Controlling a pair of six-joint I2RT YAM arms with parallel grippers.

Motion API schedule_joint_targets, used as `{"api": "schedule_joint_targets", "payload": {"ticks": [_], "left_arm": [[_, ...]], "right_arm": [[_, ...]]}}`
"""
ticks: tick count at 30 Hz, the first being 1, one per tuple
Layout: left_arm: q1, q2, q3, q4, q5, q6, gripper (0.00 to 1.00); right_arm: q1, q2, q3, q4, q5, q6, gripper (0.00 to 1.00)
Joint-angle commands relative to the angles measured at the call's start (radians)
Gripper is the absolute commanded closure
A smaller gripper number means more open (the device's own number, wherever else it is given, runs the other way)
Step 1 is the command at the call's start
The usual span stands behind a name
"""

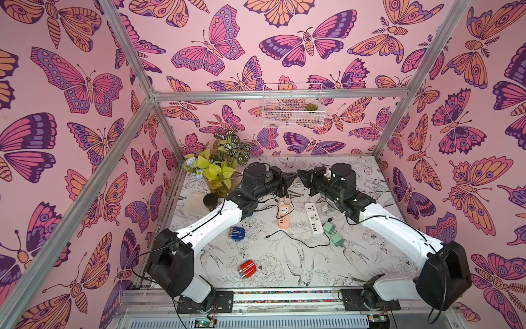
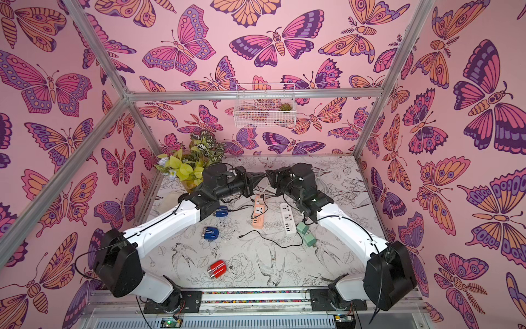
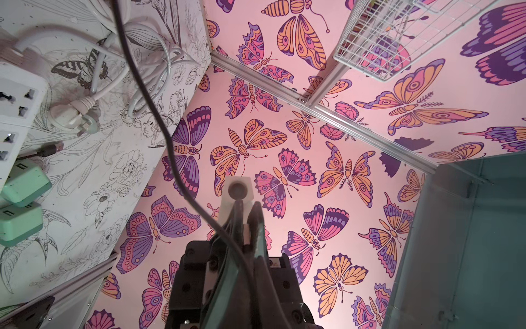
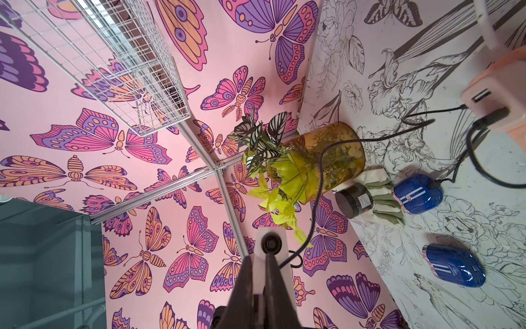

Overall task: Charge the electric shaver
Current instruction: Pick up the charging cable from the center of the board.

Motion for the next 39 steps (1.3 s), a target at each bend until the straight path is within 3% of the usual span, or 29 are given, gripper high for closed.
{"api": "schedule_joint_targets", "payload": {"ticks": [1, 5, 10, 22, 28, 32, 35, 39], "left_arm": [[0.020, -0.033, -0.027, 0.022, 0.044, 0.042, 1.00], [0.046, -0.028, -0.027, 0.059, 0.095, 0.074, 1.00], [0.073, -0.018, -0.032, 0.101, 0.146, 0.084, 1.00], [0.077, -0.007, -0.045, 0.100, 0.156, 0.083, 1.00], [0.077, -0.010, -0.056, 0.100, 0.150, 0.083, 1.00], [0.077, -0.005, -0.057, 0.099, 0.159, 0.083, 1.00], [0.071, 0.000, -0.057, 0.081, 0.166, 0.088, 0.80], [0.056, 0.018, -0.043, 0.068, 0.168, 0.092, 0.66]], "right_arm": [[-0.008, -0.027, -0.011, 0.031, 0.000, 0.012, 0.88], [-0.028, -0.027, -0.011, 0.038, -0.056, 0.027, 0.66], [-0.029, -0.038, -0.046, 0.055, -0.077, 0.056, 0.61], [-0.032, -0.027, -0.050, 0.094, -0.064, 0.096, 0.78], [-0.032, -0.027, -0.058, 0.090, -0.064, 0.110, 1.00], [-0.032, -0.031, -0.060, 0.089, -0.052, 0.109, 1.00], [-0.033, -0.034, -0.051, 0.068, -0.041, 0.100, 1.00], [-0.032, -0.028, -0.021, 0.020, -0.044, 0.065, 1.00]]}}
